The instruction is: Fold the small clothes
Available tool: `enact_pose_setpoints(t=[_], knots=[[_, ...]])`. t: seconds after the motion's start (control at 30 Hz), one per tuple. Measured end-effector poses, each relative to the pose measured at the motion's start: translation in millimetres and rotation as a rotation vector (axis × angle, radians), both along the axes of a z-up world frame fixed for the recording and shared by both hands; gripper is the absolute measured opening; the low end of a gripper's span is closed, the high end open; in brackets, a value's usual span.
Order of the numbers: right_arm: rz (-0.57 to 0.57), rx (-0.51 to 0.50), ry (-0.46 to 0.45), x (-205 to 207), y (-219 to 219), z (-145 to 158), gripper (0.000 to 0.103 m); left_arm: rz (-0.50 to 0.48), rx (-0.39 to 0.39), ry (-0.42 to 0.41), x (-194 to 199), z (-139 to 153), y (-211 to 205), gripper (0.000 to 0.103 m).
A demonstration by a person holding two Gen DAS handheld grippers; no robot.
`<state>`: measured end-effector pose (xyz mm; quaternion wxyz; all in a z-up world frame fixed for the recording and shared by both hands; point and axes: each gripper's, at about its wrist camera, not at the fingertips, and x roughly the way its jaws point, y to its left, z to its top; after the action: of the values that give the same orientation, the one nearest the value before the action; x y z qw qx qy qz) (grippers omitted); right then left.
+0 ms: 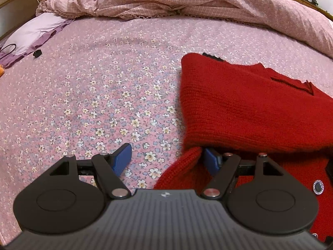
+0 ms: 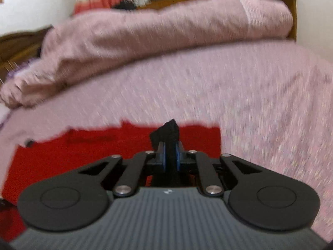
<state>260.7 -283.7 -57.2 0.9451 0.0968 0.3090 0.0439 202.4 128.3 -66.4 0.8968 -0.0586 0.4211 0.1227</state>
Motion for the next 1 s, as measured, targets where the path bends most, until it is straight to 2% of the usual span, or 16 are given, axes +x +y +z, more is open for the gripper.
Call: enact_pose_setpoints(t=[0.07, 0.13, 0.23, 0.4, 0.57, 0.73, 0.83, 1.0], knots=[[-0.009, 0.019, -0.018, -2, -3, -10, 0.013, -0.013, -0.004, -0.012, -5, 7, 0, 0.077], [-0.019, 0.031, -0.023, -7, -4, -8, 0.015, -0.030, 0.003, -0.027, -10, 17, -2, 0.077], [-0.031, 0.042, -0.005, -13, -7, 4, 0.021, -0.072, 0.007, -0.074, -18, 37, -7, 0.077], [-0.063, 0.075, -0.027, -36, -14, 25, 0.021, -0.145, -0.005, -0.128, -13, 57, -21, 0.079], [-0.002, 0.075, -0.026, -57, -4, 29, 0.022, -0.184, 0.031, -0.083, 16, 36, -40, 0.079], [0.009, 0.013, 0.027, -52, 3, 1, 0.018, -0.175, 0.052, 0.004, 39, 5, -44, 0.080], [0.025, 0.020, -0.008, -51, 2, -10, 0.017, -0.161, 0.029, 0.009, 43, -4, -38, 0.085], [0.006, 0.042, -0.026, -48, 3, -15, 0.017, -0.170, 0.042, 0.006, 46, -8, -32, 0.091]])
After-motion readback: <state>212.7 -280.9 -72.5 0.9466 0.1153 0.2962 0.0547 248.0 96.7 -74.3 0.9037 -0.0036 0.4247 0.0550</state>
